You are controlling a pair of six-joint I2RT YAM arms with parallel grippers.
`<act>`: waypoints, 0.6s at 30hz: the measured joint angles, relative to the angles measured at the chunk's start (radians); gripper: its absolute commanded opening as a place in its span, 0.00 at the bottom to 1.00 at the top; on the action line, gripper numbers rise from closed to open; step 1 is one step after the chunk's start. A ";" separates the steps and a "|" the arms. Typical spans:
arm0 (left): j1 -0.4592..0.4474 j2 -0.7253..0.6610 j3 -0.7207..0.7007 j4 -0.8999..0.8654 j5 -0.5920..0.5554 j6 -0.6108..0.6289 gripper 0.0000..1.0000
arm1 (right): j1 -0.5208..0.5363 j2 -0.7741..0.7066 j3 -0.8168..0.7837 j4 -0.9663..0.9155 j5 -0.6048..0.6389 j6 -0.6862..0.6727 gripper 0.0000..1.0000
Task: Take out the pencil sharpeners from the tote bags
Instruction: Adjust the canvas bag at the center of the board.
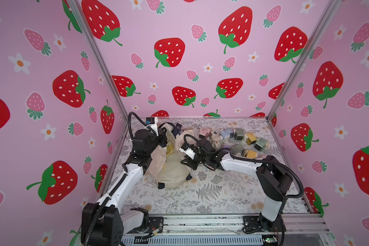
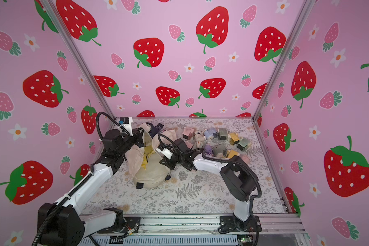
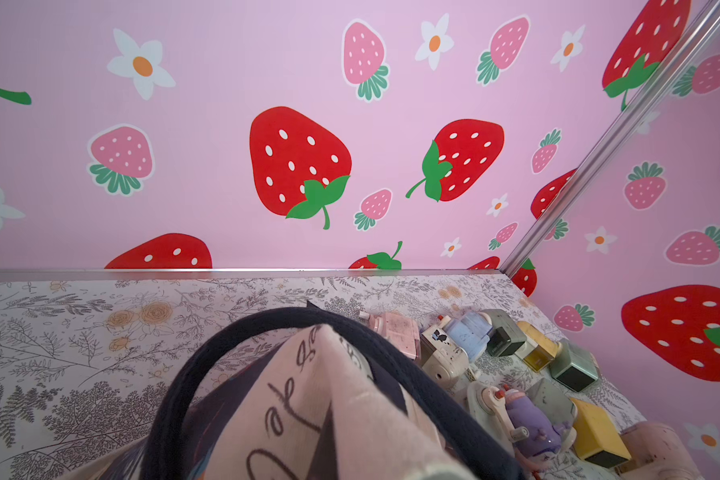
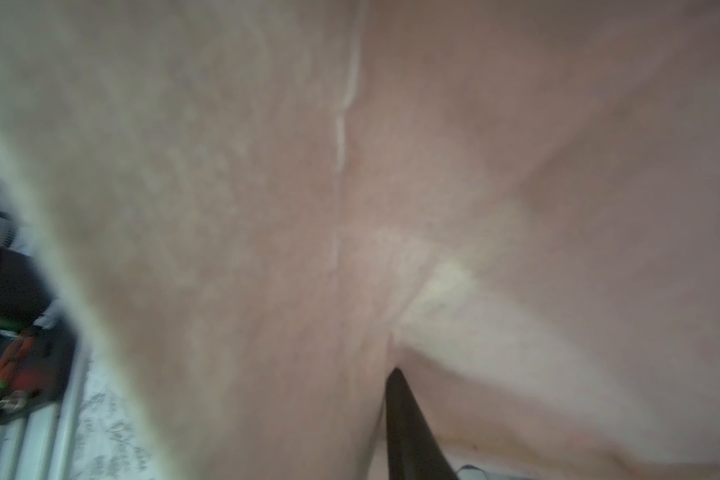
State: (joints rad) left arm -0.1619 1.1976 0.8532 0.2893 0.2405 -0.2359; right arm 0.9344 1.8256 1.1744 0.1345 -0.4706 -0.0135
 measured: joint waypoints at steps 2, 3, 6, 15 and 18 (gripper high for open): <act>0.000 0.000 0.000 0.000 0.004 -0.001 0.00 | 0.002 -0.012 -0.011 0.000 -0.018 -0.016 0.43; -0.001 0.000 0.000 0.000 0.005 -0.002 0.00 | 0.000 -0.019 -0.016 0.000 -0.020 -0.021 0.50; -0.001 0.000 0.000 0.001 0.006 -0.004 0.00 | -0.003 -0.046 -0.037 0.004 -0.012 -0.034 0.68; -0.003 0.007 0.000 0.002 0.008 -0.004 0.00 | -0.006 -0.243 -0.183 0.042 0.085 -0.021 0.81; -0.003 0.007 0.000 0.002 0.011 -0.004 0.00 | 0.013 -0.330 -0.233 0.061 0.097 -0.008 0.80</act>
State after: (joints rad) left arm -0.1646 1.2049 0.8532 0.2913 0.2520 -0.2401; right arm 0.9474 1.4956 0.9417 0.1951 -0.3733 -0.0219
